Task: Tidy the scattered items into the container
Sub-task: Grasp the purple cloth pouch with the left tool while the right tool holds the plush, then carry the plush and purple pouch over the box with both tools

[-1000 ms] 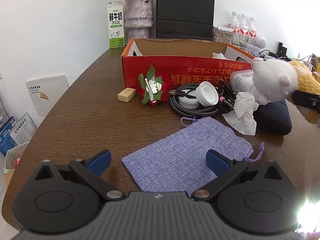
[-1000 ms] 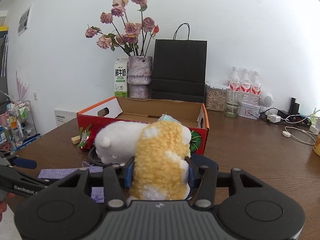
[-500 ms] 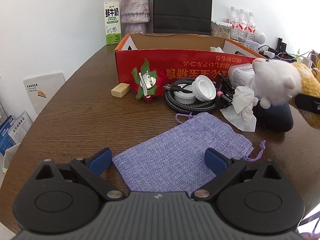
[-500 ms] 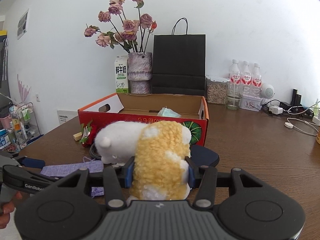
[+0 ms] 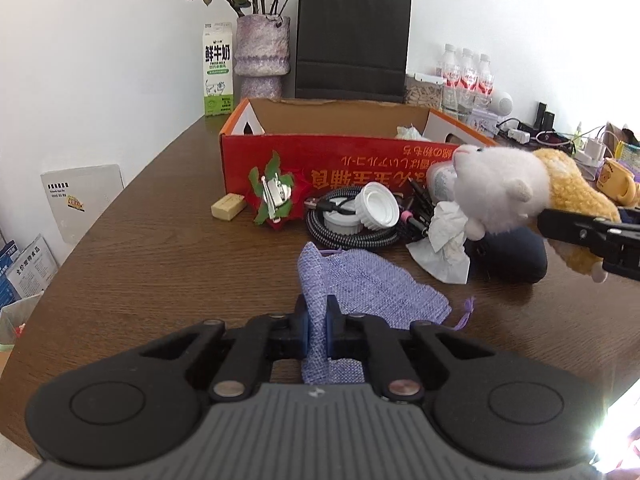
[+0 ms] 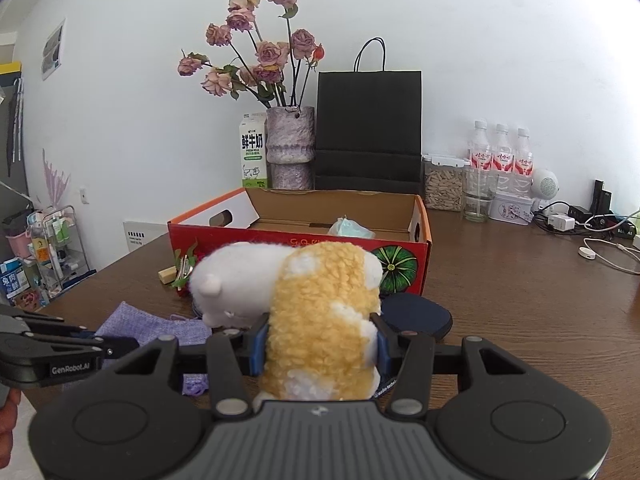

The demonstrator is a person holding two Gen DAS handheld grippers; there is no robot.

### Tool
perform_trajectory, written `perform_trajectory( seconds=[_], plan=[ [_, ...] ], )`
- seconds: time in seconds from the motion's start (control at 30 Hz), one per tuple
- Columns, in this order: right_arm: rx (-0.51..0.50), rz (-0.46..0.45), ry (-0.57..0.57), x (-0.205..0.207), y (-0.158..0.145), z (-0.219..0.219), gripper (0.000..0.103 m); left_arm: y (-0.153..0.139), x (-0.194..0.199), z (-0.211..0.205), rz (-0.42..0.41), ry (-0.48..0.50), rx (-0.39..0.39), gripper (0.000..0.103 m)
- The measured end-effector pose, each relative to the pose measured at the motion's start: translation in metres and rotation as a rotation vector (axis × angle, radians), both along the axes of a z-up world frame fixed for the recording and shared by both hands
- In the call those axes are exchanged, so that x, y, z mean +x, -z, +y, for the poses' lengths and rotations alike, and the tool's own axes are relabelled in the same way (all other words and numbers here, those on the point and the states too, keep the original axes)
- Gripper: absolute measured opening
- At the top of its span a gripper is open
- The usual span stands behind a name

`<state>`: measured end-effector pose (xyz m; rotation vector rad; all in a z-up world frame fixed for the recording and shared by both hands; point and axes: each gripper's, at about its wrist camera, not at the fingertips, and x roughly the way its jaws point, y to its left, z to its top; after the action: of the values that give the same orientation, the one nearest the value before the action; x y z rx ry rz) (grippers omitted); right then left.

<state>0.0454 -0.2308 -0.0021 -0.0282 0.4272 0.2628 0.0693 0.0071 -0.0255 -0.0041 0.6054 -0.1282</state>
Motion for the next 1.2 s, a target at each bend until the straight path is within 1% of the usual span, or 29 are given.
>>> perform_trajectory(
  seconds=[0.1,0.37,0.47,0.57,0.7,0.83,0.93,1.07,1.2],
  plan=[
    [0.004,-0.008,-0.002,0.000,-0.001,0.001,0.048,-0.014,-0.004,0.005,-0.052,0.011,-0.038,0.008],
    [0.011,-0.045,-0.002,0.012,-0.012,0.004,0.048,-0.051,0.003,0.005,-0.193,0.014,-0.053,0.008],
    [0.013,-0.067,-0.002,0.022,-0.018,0.007,0.048,-0.066,0.013,0.003,-0.247,0.008,-0.054,0.008],
    [0.024,-0.086,0.000,0.036,-0.027,0.010,0.048,-0.084,0.026,0.002,-0.294,-0.001,-0.075,0.008],
    [0.044,-0.116,0.011,0.063,-0.042,0.012,0.048,-0.107,0.052,-0.002,-0.362,-0.024,-0.092,0.008],
    [0.041,-0.152,0.034,0.096,-0.056,0.015,0.048,-0.118,0.090,-0.005,-0.369,-0.048,-0.130,0.008],
    [0.045,-0.168,0.057,0.122,-0.063,0.015,0.048,-0.119,0.119,-0.008,-0.362,-0.064,-0.134,0.008],
    [0.034,-0.155,0.087,0.164,-0.062,0.015,0.048,-0.110,0.157,-0.016,-0.335,-0.099,-0.121,0.008],
    [0.022,-0.102,0.113,0.204,-0.047,0.016,0.048,-0.088,0.196,-0.021,-0.287,-0.130,-0.113,0.008]
  ],
)
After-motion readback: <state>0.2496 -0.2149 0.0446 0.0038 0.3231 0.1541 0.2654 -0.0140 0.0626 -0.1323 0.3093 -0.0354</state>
